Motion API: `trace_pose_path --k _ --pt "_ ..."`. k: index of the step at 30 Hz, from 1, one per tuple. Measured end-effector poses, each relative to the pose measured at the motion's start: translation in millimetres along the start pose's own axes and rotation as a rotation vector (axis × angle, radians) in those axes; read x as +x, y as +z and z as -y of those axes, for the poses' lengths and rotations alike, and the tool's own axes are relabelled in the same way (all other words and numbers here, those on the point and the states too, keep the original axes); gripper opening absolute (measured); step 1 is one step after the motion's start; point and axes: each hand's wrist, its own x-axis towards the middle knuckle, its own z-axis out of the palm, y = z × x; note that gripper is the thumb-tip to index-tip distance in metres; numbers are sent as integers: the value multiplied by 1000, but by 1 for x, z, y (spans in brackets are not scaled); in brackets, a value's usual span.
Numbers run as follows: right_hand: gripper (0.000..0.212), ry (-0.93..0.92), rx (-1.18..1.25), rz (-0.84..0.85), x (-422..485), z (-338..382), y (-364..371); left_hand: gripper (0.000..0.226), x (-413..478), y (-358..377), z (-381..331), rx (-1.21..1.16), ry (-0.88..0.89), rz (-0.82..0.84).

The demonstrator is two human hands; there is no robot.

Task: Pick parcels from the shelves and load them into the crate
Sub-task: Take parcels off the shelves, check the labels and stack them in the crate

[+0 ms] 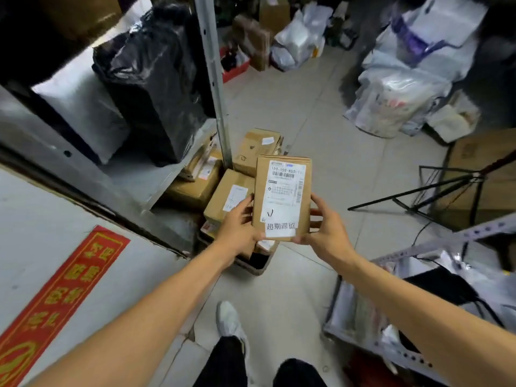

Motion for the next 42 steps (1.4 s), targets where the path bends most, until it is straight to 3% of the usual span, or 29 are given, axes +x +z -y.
trace_pose_path --k 10,17,31,35,42 --pt "94 152 41 -224 114 -33 -37 92 155 42 -51 156 -52 191" --pt "97 232 92 -193 234 -78 -54 90 266 71 -62 200 -119 112" --pt "99 400 123 -121 402 -234 -9 83 454 102 40 436 -73 -15" --pt "100 447 175 -114 422 -260 13 68 477 100 52 587 -5 47" --pt "96 487 260 -111 442 -275 30 77 487 105 60 672 -20 155"
